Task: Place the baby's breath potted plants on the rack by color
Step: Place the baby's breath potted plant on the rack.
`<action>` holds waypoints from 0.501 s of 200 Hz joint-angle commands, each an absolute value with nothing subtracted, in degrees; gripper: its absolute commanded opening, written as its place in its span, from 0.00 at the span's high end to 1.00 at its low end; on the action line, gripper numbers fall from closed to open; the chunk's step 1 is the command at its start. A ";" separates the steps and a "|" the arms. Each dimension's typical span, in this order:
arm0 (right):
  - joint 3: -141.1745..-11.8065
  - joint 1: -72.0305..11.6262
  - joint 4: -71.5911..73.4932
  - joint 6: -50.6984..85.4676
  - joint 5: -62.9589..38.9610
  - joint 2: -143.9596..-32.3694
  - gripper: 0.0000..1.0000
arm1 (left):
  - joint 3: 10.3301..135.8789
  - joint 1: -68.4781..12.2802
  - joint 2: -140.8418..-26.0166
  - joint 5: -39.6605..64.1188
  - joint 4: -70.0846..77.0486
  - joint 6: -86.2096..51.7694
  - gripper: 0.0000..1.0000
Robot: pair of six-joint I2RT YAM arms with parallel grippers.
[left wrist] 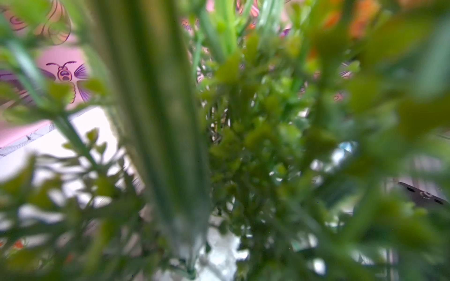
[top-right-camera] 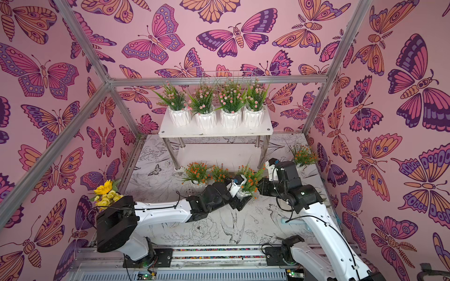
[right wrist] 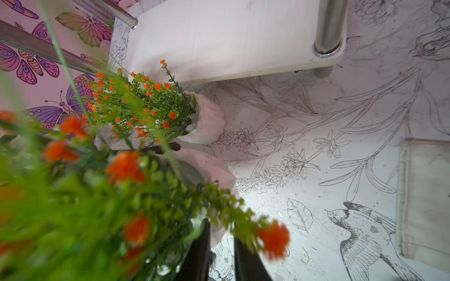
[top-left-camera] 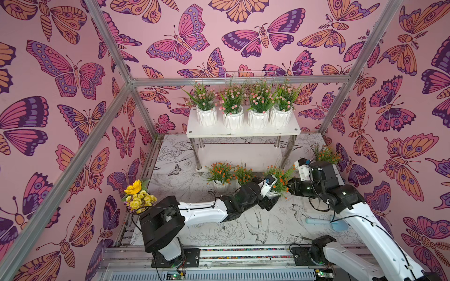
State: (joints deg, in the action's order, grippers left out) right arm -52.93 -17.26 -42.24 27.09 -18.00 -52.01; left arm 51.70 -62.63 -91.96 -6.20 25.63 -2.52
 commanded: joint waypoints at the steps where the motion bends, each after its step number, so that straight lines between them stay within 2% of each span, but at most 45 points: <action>1: -53.15 -16.19 -43.34 26.51 -16.80 -51.12 0.79 | 53.22 -62.14 -91.58 -5.90 28.21 -3.50 0.63; 44: -52.98 -12.31 -46.35 25.67 -16.01 -47.77 0.77 | 55.02 -61.44 -92.57 -5.75 28.13 -3.84 0.63; 100: -48.65 -8.13 -49.50 25.70 -16.35 -41.90 0.76 | 63.53 -58.27 -98.02 -5.35 26.40 -5.52 0.63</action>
